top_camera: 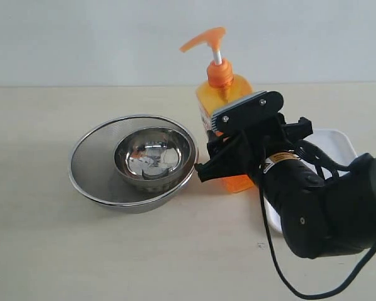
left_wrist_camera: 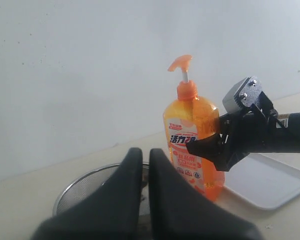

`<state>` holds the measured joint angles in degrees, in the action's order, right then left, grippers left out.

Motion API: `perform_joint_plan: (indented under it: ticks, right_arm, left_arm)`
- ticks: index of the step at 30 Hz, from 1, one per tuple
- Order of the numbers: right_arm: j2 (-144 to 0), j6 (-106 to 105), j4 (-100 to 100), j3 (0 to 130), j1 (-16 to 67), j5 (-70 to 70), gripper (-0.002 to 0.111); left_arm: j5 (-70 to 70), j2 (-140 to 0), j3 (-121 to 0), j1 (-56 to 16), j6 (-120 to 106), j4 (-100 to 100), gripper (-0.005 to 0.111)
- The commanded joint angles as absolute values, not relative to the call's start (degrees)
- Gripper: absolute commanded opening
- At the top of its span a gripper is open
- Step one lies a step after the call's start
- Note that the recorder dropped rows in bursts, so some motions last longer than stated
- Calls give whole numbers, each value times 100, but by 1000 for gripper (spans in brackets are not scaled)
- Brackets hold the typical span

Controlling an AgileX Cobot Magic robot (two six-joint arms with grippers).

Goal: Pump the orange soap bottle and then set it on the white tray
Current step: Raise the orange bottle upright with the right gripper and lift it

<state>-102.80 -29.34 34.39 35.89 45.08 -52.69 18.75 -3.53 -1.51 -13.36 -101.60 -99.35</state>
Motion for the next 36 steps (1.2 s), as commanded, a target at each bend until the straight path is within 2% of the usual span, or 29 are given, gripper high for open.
perform_joint_plan:
  ticks: [1,26,36]
  right_arm:
    - [-10236,-2893,3328,3617,4518,-5985,4]
    - [-9653,-2595,3416,3617,4518,-6291,4]
    - [-8855,-3228,3833,3617,4518,-6243,4]
  left_arm:
    - [1859,-330,-128,-1321,-10107,-9995,5]
    - [1811,-330,-128,-1321,-10107,-9995,5]
    - [1811,-330,-128,-1321,-10107,-9995,5]
